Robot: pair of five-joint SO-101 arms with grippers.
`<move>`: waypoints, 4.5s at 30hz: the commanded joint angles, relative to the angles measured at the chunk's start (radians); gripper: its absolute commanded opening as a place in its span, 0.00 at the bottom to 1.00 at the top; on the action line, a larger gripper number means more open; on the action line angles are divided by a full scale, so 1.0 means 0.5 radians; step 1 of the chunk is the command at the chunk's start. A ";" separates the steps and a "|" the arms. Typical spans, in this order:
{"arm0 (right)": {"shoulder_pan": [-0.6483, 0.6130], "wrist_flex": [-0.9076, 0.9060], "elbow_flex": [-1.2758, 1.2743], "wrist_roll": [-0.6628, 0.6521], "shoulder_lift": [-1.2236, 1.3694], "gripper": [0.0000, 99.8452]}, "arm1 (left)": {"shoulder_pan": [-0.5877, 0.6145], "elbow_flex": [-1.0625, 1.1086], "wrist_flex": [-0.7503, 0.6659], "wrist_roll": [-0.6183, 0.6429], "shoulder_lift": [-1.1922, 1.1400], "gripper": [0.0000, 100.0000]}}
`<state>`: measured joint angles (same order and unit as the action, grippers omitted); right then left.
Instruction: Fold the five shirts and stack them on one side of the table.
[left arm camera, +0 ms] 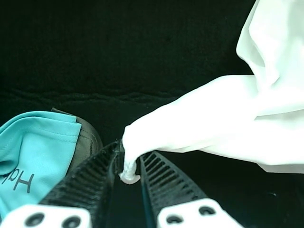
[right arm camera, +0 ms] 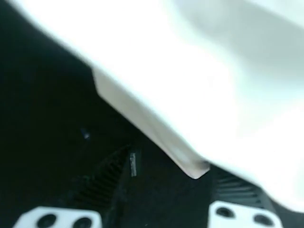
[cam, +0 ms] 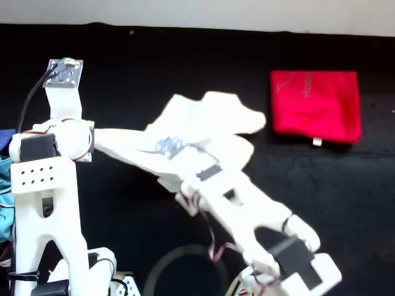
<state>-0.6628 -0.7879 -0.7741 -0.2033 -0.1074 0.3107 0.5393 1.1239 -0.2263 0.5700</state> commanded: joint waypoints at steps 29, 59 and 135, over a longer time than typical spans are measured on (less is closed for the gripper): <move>0.707 -1.646 0.655 -0.798 -0.977 0.01 | 0.011 0.290 0.546 0.000 0.026 0.01; 0.913 -1.450 0.127 -0.390 -1.005 0.19 | 0.020 0.686 0.061 0.000 0.029 0.01; 1.784 -0.984 -0.204 -1.096 -1.542 0.01 | -0.618 0.741 0.199 0.000 0.026 0.16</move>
<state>0.1657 -1.2927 -0.8876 -0.6989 -0.8546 -0.0806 0.9429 1.2129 -0.2263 0.5700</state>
